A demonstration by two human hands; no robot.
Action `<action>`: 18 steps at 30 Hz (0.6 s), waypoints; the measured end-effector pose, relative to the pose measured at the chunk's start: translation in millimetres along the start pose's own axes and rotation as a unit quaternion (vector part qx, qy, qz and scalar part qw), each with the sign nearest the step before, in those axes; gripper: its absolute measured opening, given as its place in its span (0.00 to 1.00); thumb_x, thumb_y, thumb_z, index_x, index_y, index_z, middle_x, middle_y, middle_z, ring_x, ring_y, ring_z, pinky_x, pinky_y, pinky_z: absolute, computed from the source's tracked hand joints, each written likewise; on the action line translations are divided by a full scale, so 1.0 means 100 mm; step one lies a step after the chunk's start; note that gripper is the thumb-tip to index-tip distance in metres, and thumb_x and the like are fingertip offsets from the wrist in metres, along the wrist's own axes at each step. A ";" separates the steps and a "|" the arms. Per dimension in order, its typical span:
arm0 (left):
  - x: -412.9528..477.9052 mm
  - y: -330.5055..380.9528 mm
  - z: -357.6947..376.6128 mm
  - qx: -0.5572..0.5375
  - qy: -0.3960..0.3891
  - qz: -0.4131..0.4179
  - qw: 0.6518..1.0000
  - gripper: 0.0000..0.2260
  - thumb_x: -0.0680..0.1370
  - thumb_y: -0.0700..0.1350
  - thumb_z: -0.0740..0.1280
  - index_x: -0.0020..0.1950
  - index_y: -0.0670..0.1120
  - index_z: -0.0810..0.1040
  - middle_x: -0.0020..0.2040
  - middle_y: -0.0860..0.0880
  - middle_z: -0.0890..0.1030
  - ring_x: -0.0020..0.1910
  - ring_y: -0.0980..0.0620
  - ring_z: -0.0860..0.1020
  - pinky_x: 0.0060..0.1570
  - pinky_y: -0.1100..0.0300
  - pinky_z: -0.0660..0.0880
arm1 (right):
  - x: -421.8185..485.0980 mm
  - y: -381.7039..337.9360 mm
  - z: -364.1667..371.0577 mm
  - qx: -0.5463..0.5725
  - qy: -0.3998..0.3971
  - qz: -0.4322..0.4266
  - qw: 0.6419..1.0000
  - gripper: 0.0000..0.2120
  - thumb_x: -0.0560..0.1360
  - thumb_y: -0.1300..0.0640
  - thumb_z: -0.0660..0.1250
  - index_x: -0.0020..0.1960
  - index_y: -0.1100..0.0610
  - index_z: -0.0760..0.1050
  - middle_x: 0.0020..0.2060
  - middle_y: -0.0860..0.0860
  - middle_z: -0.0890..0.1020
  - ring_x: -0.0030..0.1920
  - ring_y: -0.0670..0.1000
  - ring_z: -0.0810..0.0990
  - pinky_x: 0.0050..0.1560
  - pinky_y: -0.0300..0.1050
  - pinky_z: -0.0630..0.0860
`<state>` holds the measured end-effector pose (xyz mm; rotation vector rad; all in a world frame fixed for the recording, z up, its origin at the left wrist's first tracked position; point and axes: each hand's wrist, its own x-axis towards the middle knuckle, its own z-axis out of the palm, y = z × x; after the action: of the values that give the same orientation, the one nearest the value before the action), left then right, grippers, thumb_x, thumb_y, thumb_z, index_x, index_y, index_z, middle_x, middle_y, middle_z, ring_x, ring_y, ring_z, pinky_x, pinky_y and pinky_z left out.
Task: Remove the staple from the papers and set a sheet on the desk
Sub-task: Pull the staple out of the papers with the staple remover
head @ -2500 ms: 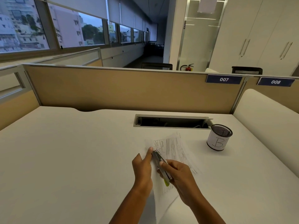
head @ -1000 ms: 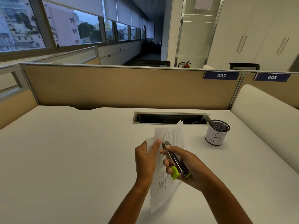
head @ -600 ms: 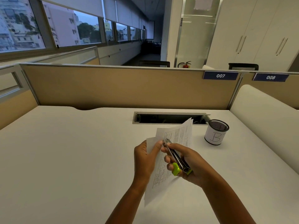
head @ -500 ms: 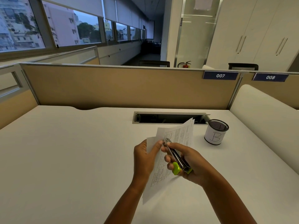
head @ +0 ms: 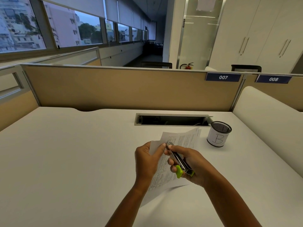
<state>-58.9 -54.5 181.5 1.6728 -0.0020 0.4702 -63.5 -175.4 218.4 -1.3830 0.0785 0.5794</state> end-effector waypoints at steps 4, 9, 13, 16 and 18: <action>0.00 -0.02 0.01 0.014 0.001 0.015 1.000 0.04 0.72 0.44 0.68 0.41 0.43 0.78 0.36 0.48 0.79 0.31 0.55 0.77 0.27 0.75 0.73 | -0.01 -0.02 0.01 -0.015 0.010 -0.003 1.000 0.12 0.77 0.54 0.58 0.42 0.59 0.75 0.22 0.50 0.78 0.21 0.46 0.75 0.23 0.34 0.70; -0.03 -0.04 0.04 0.019 0.014 0.025 0.999 0.03 0.71 0.43 0.68 0.39 0.45 0.77 0.32 0.53 0.78 0.29 0.56 0.76 0.27 0.76 0.71 | 0.00 0.02 0.06 -0.045 0.042 -0.017 0.998 0.12 0.78 0.54 0.57 0.42 0.59 0.74 0.21 0.50 0.78 0.21 0.46 0.76 0.23 0.36 0.71; -0.05 -0.06 0.05 0.027 0.027 0.044 0.998 0.05 0.71 0.42 0.69 0.36 0.47 0.76 0.29 0.57 0.76 0.29 0.63 0.78 0.27 0.76 0.71 | 0.02 0.05 0.12 -0.057 0.061 -0.027 0.996 0.12 0.78 0.55 0.56 0.42 0.59 0.74 0.21 0.49 0.78 0.20 0.47 0.75 0.25 0.38 0.68; -0.07 -0.06 0.07 0.034 0.033 0.063 0.997 0.12 0.71 0.41 0.69 0.32 0.55 0.74 0.28 0.59 0.75 0.31 0.68 0.77 0.27 0.77 0.70 | 0.04 0.09 0.15 -0.053 0.077 -0.037 0.995 0.13 0.78 0.55 0.55 0.45 0.61 0.74 0.21 0.50 0.78 0.20 0.47 0.76 0.23 0.38 0.68; -0.06 -0.06 0.08 0.039 0.041 0.066 0.996 0.16 0.71 0.40 0.69 0.31 0.59 0.70 0.27 0.60 0.74 0.31 0.69 0.77 0.27 0.78 0.70 | 0.05 0.11 0.18 -0.051 0.089 -0.047 0.994 0.13 0.78 0.56 0.55 0.45 0.62 0.74 0.21 0.51 0.78 0.19 0.47 0.75 0.20 0.35 0.67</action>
<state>-60.7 -62.6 172.7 1.7365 -0.0352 0.6459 -68.8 -155.8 210.4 -1.5265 0.1277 0.3855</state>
